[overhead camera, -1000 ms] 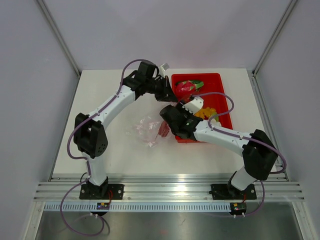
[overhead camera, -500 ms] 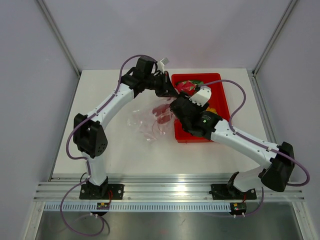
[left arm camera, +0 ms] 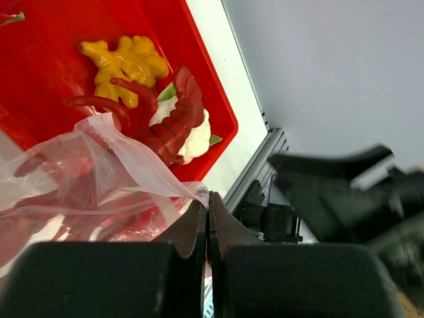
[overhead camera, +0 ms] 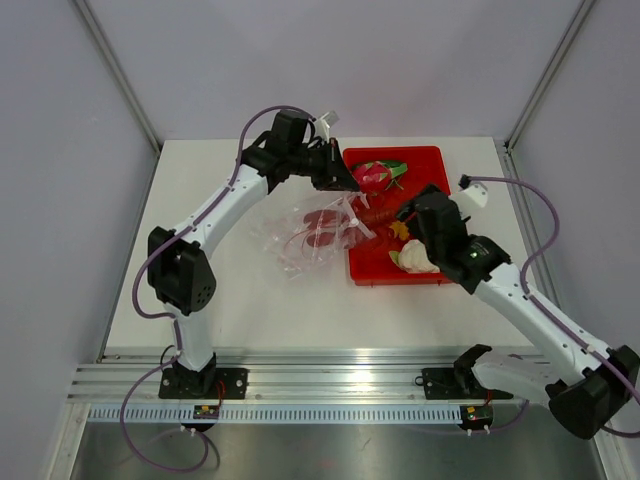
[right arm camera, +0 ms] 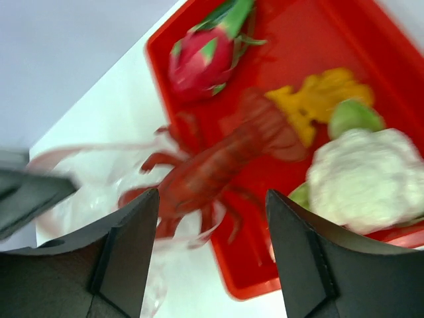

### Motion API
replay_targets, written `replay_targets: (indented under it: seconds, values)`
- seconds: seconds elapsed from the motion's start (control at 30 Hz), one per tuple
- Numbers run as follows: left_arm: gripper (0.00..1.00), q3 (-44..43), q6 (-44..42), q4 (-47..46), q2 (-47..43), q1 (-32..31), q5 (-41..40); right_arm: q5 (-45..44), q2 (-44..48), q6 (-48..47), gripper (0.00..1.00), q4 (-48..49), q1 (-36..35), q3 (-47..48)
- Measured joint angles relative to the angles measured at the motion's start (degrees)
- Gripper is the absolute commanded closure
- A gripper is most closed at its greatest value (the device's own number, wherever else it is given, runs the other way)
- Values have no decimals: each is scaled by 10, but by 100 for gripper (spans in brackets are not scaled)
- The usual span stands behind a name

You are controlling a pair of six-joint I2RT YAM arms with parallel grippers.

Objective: Place the food in the zip-top bag and seal the zipper
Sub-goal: Place the fake lobster in the zipper food storage bag.

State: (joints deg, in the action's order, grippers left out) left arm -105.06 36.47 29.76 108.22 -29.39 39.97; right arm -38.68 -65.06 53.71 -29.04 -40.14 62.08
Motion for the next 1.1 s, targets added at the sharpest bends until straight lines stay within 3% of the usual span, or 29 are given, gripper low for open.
replay_targets:
  seconds: [0.23,0.53,0.77,1.03,1.1]
  values:
    - [100,0,0,1,5,0,4,194,60,5,1,68,179,-126]
    - [100,0,0,0,6,0,9,396,7,13,1,264,276,-221]
    - [100,-6,0,5,6,0,13,450,-65,25,0,388,289,-228]
    - [100,-17,0,5,7,0,20,474,-99,41,1,462,311,-248]
    - [100,-17,0,5,7,0,21,480,-113,44,6,482,313,-248]
